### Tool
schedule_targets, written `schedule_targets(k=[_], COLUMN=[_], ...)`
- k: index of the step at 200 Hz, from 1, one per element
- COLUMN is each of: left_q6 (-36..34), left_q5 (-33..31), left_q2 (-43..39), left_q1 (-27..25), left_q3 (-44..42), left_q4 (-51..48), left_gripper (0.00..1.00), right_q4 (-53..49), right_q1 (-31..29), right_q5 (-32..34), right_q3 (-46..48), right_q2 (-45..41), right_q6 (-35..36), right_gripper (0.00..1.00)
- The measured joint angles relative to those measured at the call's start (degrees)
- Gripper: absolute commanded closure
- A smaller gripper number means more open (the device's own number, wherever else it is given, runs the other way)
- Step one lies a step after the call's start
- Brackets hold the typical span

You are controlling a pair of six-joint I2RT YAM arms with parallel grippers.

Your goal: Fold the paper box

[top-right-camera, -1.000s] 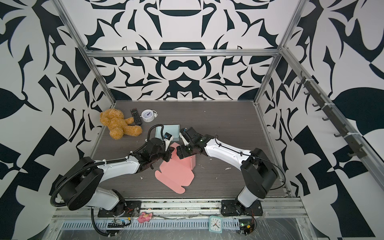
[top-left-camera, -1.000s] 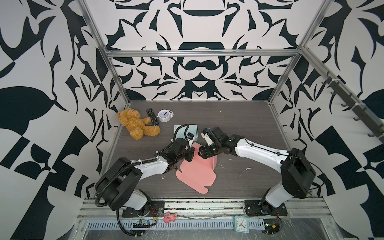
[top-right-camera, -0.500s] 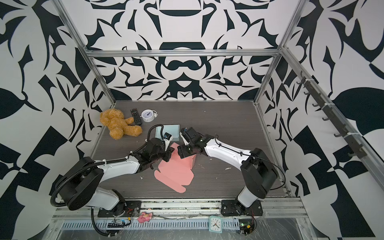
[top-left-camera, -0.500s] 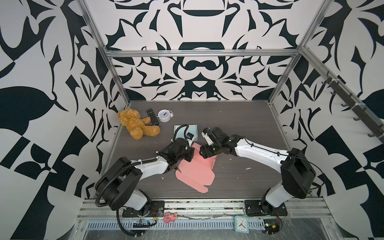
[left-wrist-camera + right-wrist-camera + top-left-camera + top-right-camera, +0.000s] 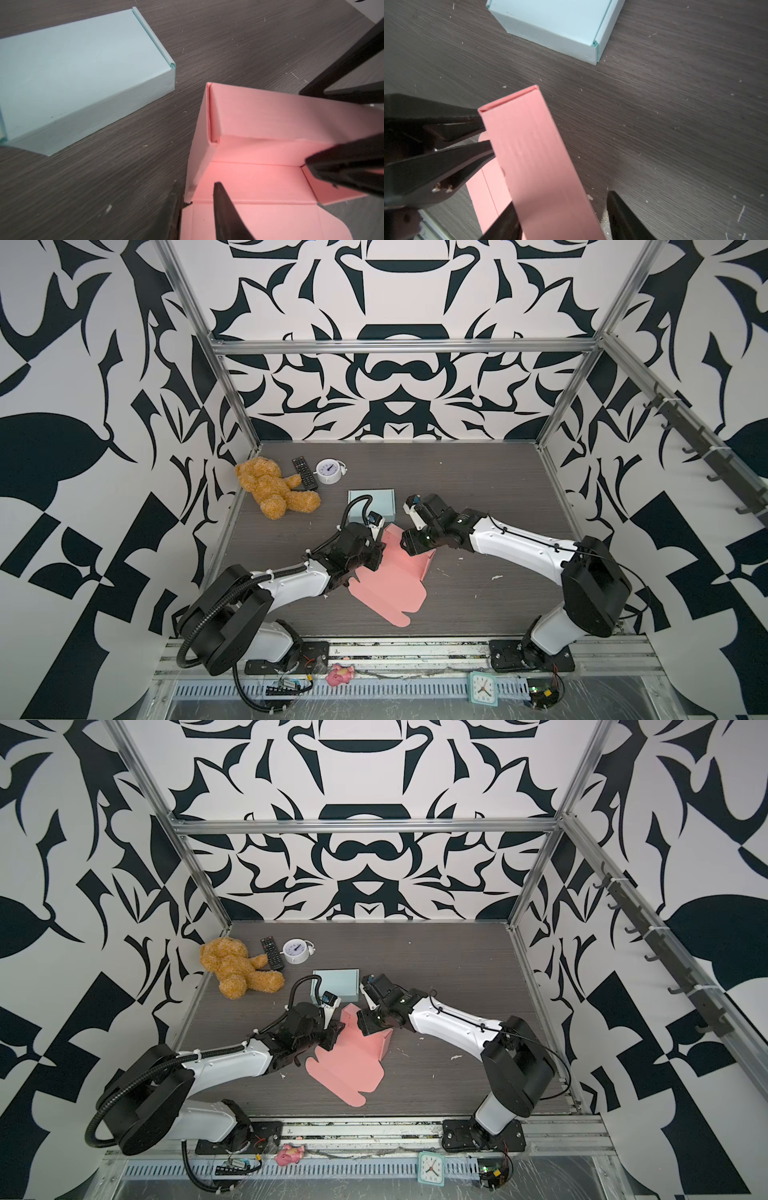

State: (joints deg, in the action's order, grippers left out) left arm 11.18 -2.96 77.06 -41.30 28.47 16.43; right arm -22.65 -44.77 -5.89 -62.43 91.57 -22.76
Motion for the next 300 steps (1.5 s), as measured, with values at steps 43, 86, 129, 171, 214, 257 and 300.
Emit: schedule_targets(k=[43, 86, 129, 171, 214, 257, 300], left_q6=[1.7, 3.7, 7.0, 10.6, 14.8, 17.2, 18.0], left_q5=[0.0, 0.0, 0.0, 0.8, 2.0, 3.5, 4.3], left_q2=[-7.0, -11.5, -12.4, -14.2, -13.3, -12.7, -12.5], left_q1=[-0.5, -0.8, -1.9, -2.2, -2.2, -2.2, -2.2], left_q3=[-0.9, -0.9, 1.6, 4.4, 10.4, 14.6, 16.4], left_q4=[-3.7, -9.0, -17.0, -23.9, -30.8, -35.1, -38.1], left_gripper=[0.68, 0.65, 0.62, 0.61, 0.58, 0.48, 0.45], right_q4=[1.0, 1.6, 1.7, 1.8, 2.2, 3.4, 3.6], right_q1=[0.1, 1.0, 2.6, 4.6, 6.5, 8.0, 8.7], right_q5=[0.2, 0.2, 0.2, 0.2, 0.0, -0.7, -0.5], right_q3=[1.2, 3.0, 4.5, 6.3, 7.8, 9.8, 10.4], right_q2=[0.0, 0.0, -0.3, -1.7, -2.4, -2.4, -2.4], right_q6=[0.0, 0.0, 0.0, 0.0, 0.0, 0.0, 0.6], right_gripper=[0.43, 0.43, 0.43, 0.43, 0.43, 0.42, 0.42])
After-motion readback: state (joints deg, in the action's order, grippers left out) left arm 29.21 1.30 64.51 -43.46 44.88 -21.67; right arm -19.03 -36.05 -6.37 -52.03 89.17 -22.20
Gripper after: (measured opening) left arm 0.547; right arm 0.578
